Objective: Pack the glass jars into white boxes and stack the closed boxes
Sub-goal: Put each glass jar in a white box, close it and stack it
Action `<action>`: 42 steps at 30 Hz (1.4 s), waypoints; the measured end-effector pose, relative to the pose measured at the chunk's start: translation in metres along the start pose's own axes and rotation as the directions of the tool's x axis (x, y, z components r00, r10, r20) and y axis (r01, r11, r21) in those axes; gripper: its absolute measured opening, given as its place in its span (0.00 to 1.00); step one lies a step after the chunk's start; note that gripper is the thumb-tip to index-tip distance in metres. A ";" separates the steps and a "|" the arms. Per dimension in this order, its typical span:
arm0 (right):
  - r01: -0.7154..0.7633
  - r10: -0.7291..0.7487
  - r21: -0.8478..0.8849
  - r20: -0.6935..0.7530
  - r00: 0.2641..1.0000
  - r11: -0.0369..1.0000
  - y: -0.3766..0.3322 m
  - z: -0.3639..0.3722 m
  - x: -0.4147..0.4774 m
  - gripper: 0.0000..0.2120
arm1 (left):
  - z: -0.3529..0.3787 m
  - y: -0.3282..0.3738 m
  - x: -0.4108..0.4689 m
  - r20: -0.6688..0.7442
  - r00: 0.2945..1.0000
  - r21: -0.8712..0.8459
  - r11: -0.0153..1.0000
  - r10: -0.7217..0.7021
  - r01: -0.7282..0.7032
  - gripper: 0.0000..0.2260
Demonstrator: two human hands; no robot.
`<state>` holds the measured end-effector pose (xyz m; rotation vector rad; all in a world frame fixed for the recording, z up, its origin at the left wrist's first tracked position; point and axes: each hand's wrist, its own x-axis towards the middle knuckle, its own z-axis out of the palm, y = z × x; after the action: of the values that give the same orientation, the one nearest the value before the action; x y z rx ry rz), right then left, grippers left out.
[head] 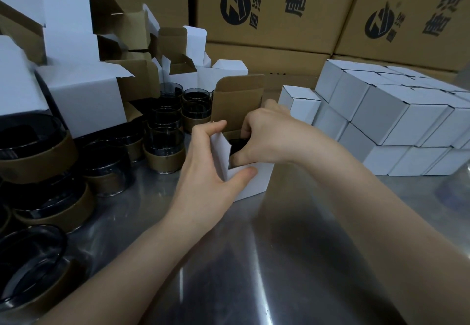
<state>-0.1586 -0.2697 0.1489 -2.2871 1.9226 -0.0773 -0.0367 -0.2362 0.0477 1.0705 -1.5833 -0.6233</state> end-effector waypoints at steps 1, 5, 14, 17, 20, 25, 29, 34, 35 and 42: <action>0.002 -0.002 0.004 0.005 1.000 1.000 0.000 0.000 0.000 0.22 | 0.000 0.001 0.000 0.002 1.000 0.000 1.000 -0.004 0.004 0.33; 0.011 -0.012 0.027 0.027 1.000 1.000 0.001 0.000 -0.002 0.22 | -0.001 0.004 -0.001 0.016 1.000 -0.004 1.000 -0.023 0.023 0.33; 0.083 -0.046 0.641 -0.074 0.996 0.763 0.034 -0.013 -0.020 0.07 | -0.003 0.013 -0.004 0.044 0.999 0.007 1.000 -0.029 0.029 0.31; 0.044 0.068 0.816 -0.102 0.992 0.576 0.042 -0.003 -0.018 0.09 | -0.003 0.015 -0.004 0.025 1.000 0.021 1.000 -0.015 0.014 0.29; 0.061 0.058 0.902 -0.094 0.994 0.428 0.046 0.007 -0.014 0.13 | -0.003 0.015 -0.004 0.033 0.999 0.015 1.000 -0.016 0.015 0.27; 0.033 0.018 0.944 -0.042 0.999 0.327 0.052 0.023 -0.005 0.14 | -0.003 0.016 -0.002 0.026 0.999 -0.098 0.994 -0.038 0.040 0.17; -0.067 -0.023 0.953 0.077 0.997 0.294 0.054 0.031 -0.003 0.06 | -0.004 0.016 0.001 -0.008 0.999 -0.164 0.986 -0.042 0.040 0.10; -0.019 -0.035 0.952 0.031 0.999 0.305 0.050 0.034 -0.003 0.07 | -0.005 0.016 0.005 -0.012 0.997 -0.245 0.967 -0.079 0.074 0.13; 0.009 -0.041 0.948 0.004 0.999 0.318 0.049 0.034 -0.003 0.08 | -0.005 0.016 0.005 -0.017 0.997 -0.267 0.961 -0.081 0.074 0.13; 0.163 -0.089 0.883 -0.138 0.986 0.441 0.048 0.035 -0.004 0.11 | -0.006 0.018 0.008 -0.019 0.994 -0.409 0.908 -0.105 0.088 0.30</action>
<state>-0.2009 -0.2710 0.1072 -1.6242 1.1839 -0.9702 -0.0365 -0.2338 0.0680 0.8416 -1.2926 -0.9469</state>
